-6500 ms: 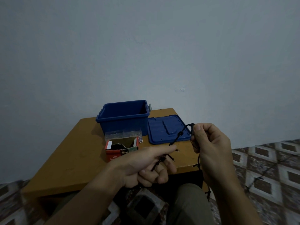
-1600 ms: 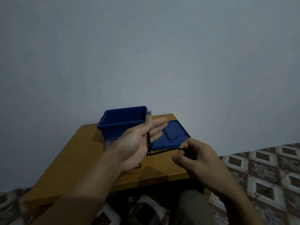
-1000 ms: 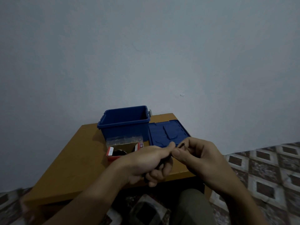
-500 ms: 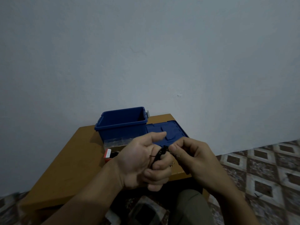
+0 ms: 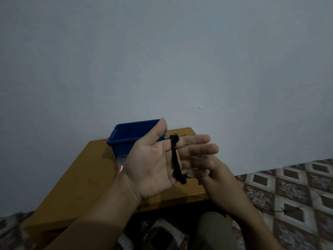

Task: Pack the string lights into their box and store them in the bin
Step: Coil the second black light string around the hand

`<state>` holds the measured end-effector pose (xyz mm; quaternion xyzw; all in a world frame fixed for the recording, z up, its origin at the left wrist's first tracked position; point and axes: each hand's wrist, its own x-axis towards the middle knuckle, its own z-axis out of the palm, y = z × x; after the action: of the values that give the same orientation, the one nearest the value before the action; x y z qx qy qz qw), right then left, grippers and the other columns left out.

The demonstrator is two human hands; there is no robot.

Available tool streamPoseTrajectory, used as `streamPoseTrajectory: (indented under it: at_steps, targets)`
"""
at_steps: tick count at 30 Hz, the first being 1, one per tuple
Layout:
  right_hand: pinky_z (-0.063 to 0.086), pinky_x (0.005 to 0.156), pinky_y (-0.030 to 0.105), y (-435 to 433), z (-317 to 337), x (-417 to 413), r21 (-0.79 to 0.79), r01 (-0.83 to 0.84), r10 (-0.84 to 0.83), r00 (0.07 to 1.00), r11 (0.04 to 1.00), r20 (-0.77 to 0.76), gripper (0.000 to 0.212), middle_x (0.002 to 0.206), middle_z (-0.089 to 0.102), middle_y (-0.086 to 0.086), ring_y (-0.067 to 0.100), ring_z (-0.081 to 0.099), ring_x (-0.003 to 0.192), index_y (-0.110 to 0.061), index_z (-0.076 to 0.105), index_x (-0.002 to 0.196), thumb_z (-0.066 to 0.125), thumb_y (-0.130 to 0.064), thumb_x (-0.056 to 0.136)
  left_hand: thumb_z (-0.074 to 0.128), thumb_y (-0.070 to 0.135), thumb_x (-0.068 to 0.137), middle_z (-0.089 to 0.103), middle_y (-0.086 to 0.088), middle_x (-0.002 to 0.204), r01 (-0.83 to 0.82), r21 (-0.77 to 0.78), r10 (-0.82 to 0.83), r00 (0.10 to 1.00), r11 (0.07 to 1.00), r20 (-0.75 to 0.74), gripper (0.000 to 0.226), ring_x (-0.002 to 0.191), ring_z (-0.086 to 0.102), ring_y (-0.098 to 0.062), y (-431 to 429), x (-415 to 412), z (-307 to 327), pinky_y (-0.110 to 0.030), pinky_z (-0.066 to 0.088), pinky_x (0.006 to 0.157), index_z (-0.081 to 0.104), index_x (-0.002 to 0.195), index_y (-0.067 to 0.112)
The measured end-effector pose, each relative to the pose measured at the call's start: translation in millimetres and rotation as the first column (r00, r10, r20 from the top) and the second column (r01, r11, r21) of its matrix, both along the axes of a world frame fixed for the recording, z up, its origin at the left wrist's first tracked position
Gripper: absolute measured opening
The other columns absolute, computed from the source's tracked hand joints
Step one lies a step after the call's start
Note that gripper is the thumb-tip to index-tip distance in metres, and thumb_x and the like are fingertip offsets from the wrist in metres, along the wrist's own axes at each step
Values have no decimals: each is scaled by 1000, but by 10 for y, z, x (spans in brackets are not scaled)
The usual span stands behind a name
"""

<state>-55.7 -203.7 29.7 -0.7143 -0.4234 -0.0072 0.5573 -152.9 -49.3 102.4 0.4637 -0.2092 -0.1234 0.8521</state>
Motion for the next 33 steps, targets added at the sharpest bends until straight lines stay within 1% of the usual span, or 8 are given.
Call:
streamPoseTrajectory:
  at_steps: [3, 5, 9, 13, 16, 20, 28, 33]
  targets:
    - [52, 75, 20, 17, -38, 14, -8, 22, -23, 996, 1000, -91, 13, 101, 68, -21, -2, 65, 93, -27, 60, 113, 56, -25, 101, 29, 64, 98, 60, -23, 135, -92, -26, 93, 995, 995, 33, 86, 117, 62, -38, 4, 12, 47, -51, 40, 110, 43, 144, -8]
    - [56, 78, 33, 13, -19, -2, -54, 2, -8, 994, 999, -110, 8, 96, 72, -9, 6, 68, 90, -24, 65, 103, 59, -21, 99, 28, 64, 98, 56, -24, 140, -129, -72, 132, 991, 989, 31, 88, 120, 60, -39, 12, 18, 75, -52, 39, 111, 39, 146, -9]
    - [49, 65, 24, -15, 67, -85, -122, -208, 179, 961, 970, -212, 17, 79, 74, 3, 9, 67, 68, -12, 70, 87, 60, -18, 99, 21, 65, 101, 51, -18, 147, -249, -71, 251, 967, 966, 28, 86, 134, 52, -34, -9, 18, 147, -51, 32, 118, 36, 148, -6]
    - [52, 65, 27, -19, 107, -106, -28, -284, 257, 904, 959, -341, 11, 88, 76, 9, 16, 67, 66, -8, 66, 102, 59, -16, 100, 29, 51, 101, 57, -14, 142, -379, -69, 379, 925, 923, -15, 72, 132, 55, -30, -67, -1, 201, -45, 31, 116, 27, 151, 0]
    - [53, 67, 30, -58, 122, -96, -55, -314, 285, 911, 948, -298, 8, 92, 75, 8, 16, 64, 69, -15, 69, 100, 64, -21, 98, 37, 18, 93, 61, -12, 138, -459, -41, 460, 888, 887, 16, 63, 129, 58, -27, -87, 1, 213, -43, 32, 115, 24, 153, 2]
    - [42, 63, 13, -110, 162, -91, -84, -336, 307, 919, 938, -247, 13, 79, 73, 2, 1, 59, 63, -14, 74, 96, 62, -19, 98, 28, -9, 95, 65, -15, 132, -569, -3, 569, 822, 823, 18, 59, 124, 61, -30, -70, 60, 192, -42, 37, 113, 24, 153, 3]
    - [43, 64, 20, -121, 166, -98, -118, -285, 257, 944, 951, -209, 17, 68, 67, -3, 5, 57, 63, -17, 73, 93, 60, -25, 99, 30, -19, 89, 65, -15, 132, -697, -34, 697, 717, 716, -22, 68, 127, 59, -30, -19, 98, 125, -44, 35, 116, 22, 154, 2]
    - [46, 68, 38, -117, 165, -99, -117, -264, 241, 954, 957, -179, 26, 64, 63, -3, 15, 55, 63, -9, 69, 86, 61, -30, 99, 33, -18, 88, 65, -15, 132, -712, -21, 711, 702, 702, -52, 67, 128, 58, -30, -4, 109, 106, -44, 35, 116, 25, 153, 1]
